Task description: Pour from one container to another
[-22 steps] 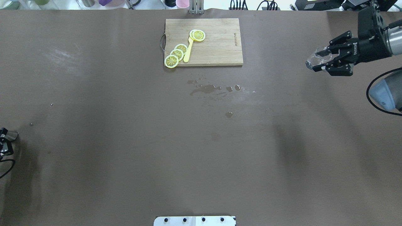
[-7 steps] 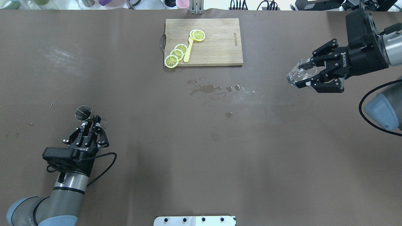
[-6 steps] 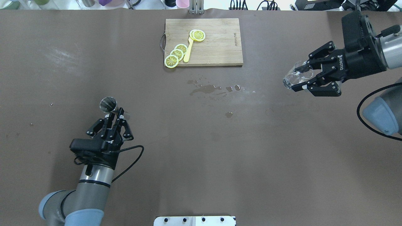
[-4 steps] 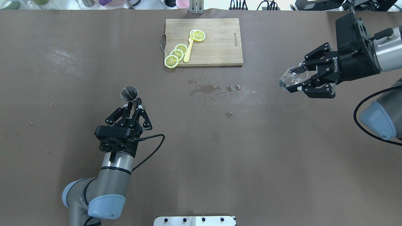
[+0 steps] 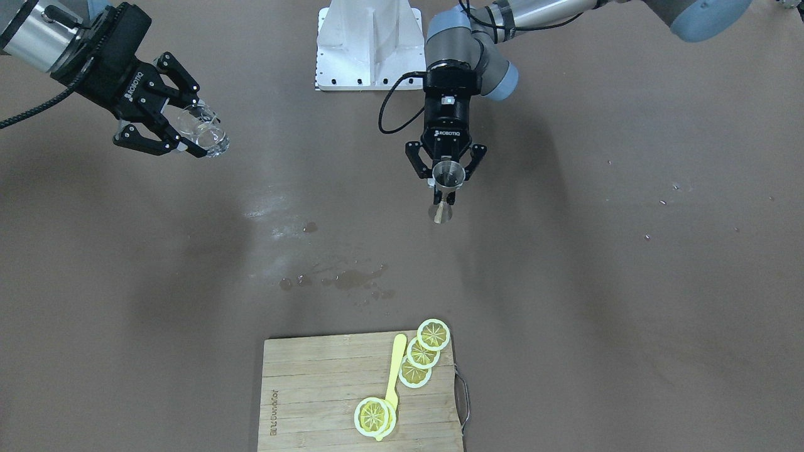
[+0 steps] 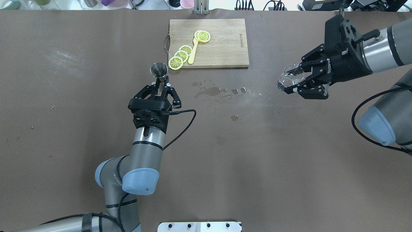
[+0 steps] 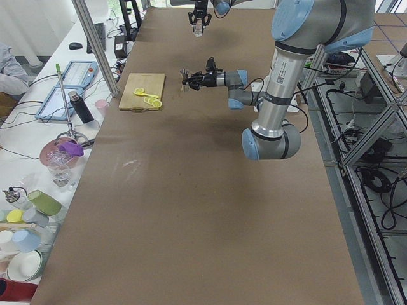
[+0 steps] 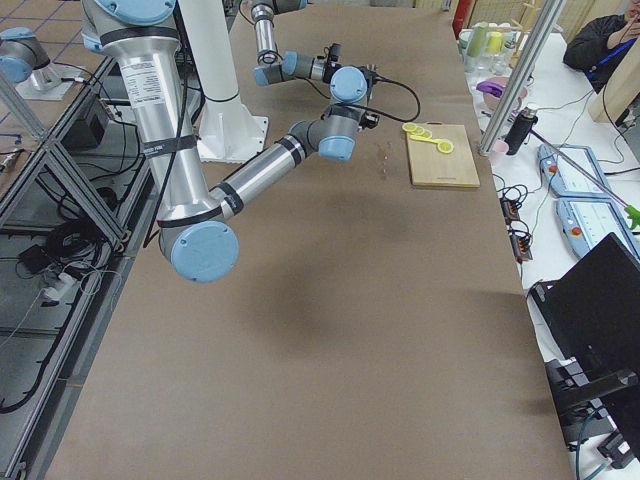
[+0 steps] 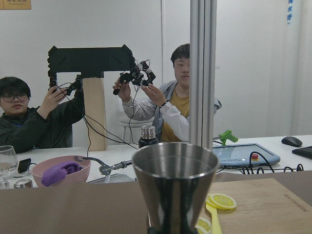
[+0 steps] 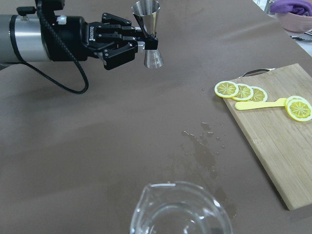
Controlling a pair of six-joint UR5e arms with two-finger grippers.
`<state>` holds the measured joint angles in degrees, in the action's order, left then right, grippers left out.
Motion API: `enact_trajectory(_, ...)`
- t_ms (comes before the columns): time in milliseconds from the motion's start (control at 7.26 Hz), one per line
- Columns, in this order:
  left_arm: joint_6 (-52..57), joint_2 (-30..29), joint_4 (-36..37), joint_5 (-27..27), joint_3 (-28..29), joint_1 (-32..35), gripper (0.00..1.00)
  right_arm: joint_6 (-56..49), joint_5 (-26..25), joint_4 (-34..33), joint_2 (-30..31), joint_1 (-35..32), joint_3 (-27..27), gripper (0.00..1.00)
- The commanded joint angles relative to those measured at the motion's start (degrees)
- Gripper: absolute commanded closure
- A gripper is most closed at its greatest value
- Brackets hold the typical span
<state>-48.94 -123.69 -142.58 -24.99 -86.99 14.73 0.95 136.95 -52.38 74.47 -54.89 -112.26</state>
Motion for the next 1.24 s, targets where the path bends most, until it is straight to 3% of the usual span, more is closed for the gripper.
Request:
enact_trajectory(0, 3.14, -5.59, 0.02, -4.69, 3.58, 1.09, 1.0, -4.19, 0.07, -7.11, -2.58, -0.39, -1.03, 1.0)
enact_trajectory(138, 8.46, -6.81, -0.07, -8.46, 4.1, 2.05, 1.0, -6.21, -0.02, -7.65, -2.49, -0.31, -0.69, 1.0)
enact_trajectory(413, 8.95, -9.0, -0.33, -11.37, 4.89, 3.2, 1.0, -13.39, -0.02, -15.87, -4.93, -0.13, -0.6, 1.0)
enact_trajectory(689, 9.3, -14.09, -0.42, -12.27, 11.36, 3.2, 1.0, -20.79, -0.11, -24.32, -8.01, 0.04, -0.33, 1.0)
enact_trajectory(1103, 9.3, -15.08, -0.42, -15.61, 12.1, 3.9, 1.0, -22.75, -0.02, -28.57, -9.69, 0.13, 0.54, 1.0)
